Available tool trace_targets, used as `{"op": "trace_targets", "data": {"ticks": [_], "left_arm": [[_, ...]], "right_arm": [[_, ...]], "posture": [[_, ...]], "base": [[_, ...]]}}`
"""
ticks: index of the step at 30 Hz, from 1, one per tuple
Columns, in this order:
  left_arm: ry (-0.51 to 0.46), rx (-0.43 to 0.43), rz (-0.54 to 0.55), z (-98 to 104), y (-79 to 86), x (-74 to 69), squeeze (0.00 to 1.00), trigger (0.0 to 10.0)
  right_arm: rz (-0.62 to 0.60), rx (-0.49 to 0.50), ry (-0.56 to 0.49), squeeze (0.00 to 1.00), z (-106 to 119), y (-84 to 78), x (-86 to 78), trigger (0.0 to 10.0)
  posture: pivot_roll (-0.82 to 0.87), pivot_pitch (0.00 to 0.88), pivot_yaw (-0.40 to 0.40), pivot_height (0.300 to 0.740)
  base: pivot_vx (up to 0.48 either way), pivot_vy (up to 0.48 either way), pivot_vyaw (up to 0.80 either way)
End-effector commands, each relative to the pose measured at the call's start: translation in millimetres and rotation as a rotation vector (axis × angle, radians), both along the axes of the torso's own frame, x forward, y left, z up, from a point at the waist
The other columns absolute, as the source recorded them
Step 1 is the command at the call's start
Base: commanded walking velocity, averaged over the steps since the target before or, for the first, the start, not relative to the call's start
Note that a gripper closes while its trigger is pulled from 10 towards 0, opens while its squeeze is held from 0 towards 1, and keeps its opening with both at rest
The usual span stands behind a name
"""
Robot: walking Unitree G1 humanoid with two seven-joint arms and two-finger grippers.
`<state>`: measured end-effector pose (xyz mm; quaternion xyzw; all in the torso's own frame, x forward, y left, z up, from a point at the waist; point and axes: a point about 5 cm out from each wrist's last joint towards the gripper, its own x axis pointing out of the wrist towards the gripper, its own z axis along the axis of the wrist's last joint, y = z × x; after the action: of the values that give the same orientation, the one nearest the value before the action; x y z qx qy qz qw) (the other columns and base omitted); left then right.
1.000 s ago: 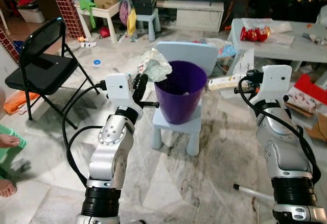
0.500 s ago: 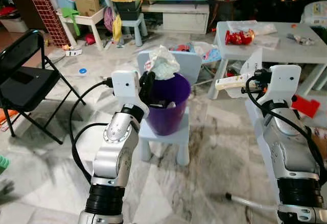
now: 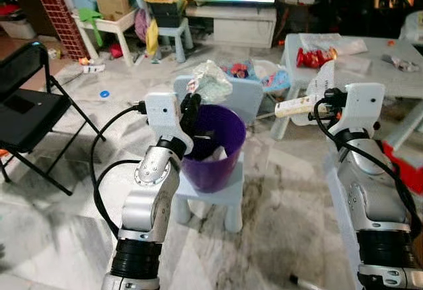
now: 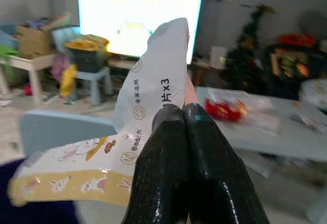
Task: Picking trash to rubbish bin
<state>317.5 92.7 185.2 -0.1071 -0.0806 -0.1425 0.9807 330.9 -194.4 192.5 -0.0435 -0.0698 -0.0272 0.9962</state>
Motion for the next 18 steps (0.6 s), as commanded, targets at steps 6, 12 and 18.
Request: {"op": "trace_targets", "data": {"ticks": [6, 12, 18], "left_arm": [[0.005, 0.009, 0.023, -1.4, 6.0, 0.9, 0.0, 0.0], [0.009, 0.009, 0.023, -2.2, 5.7, 0.9, 0.0, 0.0], [0.016, 0.012, 0.028, -4.4, 6.7, 0.4, 0.0, 0.0]], "right_arm": [[0.033, 0.004, -0.008, 0.0, 2.6, 7.0, 1.4, 10.0], [0.035, 0.005, -0.006, 0.0, 2.2, 7.1, 1.2, 10.0], [0.039, 0.006, -0.004, 0.0, 1.4, 7.9, 0.6, 10.0]], "posture": [[0.0, 0.069, -0.034, 0.74], [-0.01, 0.07, -0.035, 0.74], [-0.01, 0.072, -0.036, 0.74]], "base": [[0.387, 0.0, 0.0], [0.382, 0.0, 0.0], [0.368, 0.0, 0.0]]}}
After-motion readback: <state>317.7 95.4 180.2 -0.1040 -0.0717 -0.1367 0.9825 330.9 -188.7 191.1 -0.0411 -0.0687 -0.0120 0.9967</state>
